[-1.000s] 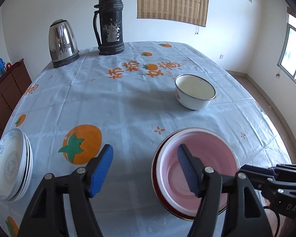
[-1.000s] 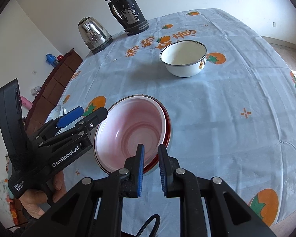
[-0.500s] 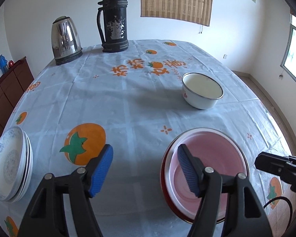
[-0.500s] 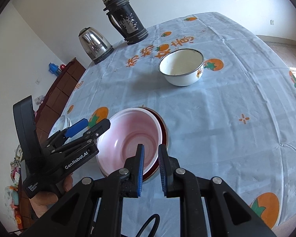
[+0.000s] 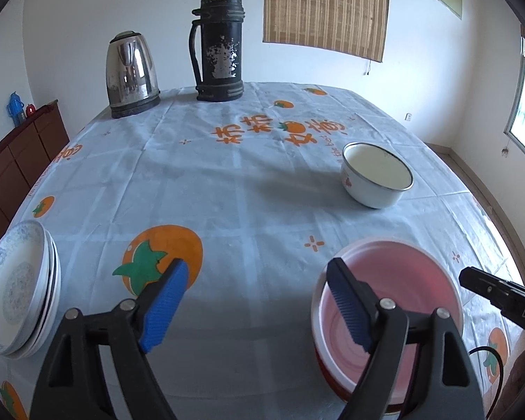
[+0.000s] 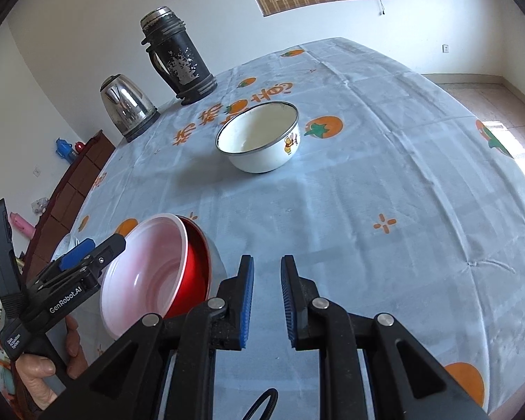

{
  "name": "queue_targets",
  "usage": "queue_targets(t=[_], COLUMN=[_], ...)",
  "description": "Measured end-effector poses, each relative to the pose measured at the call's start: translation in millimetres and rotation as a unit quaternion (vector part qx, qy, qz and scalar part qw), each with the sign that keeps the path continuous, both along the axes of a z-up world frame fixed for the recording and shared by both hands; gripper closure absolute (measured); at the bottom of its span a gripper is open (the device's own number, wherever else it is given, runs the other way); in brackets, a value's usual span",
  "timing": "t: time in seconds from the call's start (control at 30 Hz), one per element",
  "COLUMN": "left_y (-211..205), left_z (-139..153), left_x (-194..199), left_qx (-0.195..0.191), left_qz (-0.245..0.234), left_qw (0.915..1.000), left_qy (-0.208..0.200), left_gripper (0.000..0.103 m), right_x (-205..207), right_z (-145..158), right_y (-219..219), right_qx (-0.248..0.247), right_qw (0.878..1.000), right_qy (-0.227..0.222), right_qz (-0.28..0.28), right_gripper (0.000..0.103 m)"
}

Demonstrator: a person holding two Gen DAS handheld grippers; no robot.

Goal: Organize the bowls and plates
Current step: 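Move the left gripper toward the white enamel bowl, then close the left gripper on the white enamel bowl rim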

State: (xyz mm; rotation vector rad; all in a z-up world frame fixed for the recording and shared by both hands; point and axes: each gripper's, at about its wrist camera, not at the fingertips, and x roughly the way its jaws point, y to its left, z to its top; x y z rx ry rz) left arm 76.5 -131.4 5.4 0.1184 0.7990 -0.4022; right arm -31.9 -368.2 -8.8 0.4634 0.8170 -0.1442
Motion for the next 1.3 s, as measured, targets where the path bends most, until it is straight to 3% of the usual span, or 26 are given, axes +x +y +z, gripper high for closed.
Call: queue_targets(t=[0.37,0.57,0.63,0.7,0.77,1.1,1.3], left_y=[6.3,18.0,18.8,17.0,13.9,-7.6,-30.1], left_z=[14.3,14.5,14.1,12.9,10.9,5.2,-1.3], left_x=[7.8,37.3,45.1,51.6,56.7,88.7,114.0], left_qx=[-0.027,-0.056,-0.058,-0.052,-0.045,-0.047,-0.053], left_qz=[-0.006,0.002,0.002,0.005,0.005,-0.025,-0.047], left_qw=[0.9995,0.9984,0.9982,0.9985,0.9989,0.9984,0.9967], left_qy=[-0.018,0.012,0.014,0.012,0.010,0.019,0.039], left_gripper=[0.020,0.020,0.020,0.020,0.020,0.020,0.020], right_x=[6.6,10.6,11.8,13.3,14.9,32.4,51.6], right_z=[-10.9,-11.1,-11.0,-10.8,-10.0,3.6,10.5], right_y=[-4.8,-8.6,-12.7,-16.8,-20.8,-28.4,-42.0], right_qx=[0.005,0.002,0.003,0.004,0.006,-0.028,-0.025], right_qw=[1.000,1.000,1.000,1.000,1.000,0.998,0.997], right_qy=[-0.004,-0.010,-0.013,-0.018,-0.025,-0.055,-0.076], right_qz=[0.000,0.002,-0.004,-0.010,-0.015,-0.016,-0.020], right_gripper=[0.085,0.084,0.080,0.066,0.061,0.061,0.061])
